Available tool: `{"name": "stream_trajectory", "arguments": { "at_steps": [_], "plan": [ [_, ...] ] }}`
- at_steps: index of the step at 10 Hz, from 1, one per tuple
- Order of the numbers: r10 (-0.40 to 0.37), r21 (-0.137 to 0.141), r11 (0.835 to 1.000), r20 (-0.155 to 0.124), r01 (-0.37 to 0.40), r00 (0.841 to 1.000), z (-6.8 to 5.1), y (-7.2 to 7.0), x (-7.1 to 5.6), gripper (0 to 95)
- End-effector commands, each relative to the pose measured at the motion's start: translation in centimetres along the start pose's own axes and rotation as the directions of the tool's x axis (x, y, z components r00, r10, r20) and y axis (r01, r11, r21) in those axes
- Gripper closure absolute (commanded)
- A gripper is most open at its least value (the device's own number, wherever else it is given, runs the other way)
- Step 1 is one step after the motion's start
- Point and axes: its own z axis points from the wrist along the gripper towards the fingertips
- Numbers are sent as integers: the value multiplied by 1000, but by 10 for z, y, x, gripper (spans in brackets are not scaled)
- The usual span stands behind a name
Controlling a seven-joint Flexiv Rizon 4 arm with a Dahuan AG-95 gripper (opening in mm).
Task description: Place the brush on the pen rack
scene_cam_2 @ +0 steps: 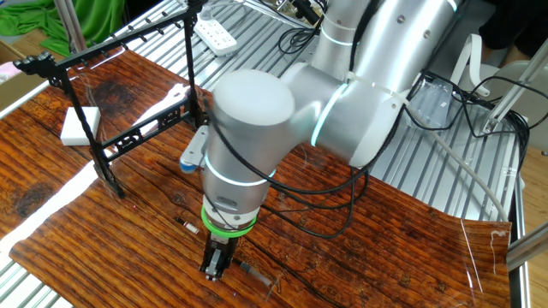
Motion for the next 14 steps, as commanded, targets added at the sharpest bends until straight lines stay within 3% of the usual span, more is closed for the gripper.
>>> {"name": "stream_trajectory", "arguments": {
  "at_steps": [1,3,4,5,8,11,14],
  "plan": [
    [-4,8,1000,6,4,1000,-2,-1,0,760],
    [-10,16,1000,15,10,1000,-3,2,1,760],
    [-9,25,1000,13,9,1000,-4,5,1,570],
    [-10,30,1000,22,9,1000,-5,7,1,570],
    [-23,24,999,-2,23,1000,-16,3,1,570],
    [-30,26,999,0,30,1000,-27,-3,5,570],
    [-32,32,999,13,32,999,-29,-9,6,570]
  ]
}}
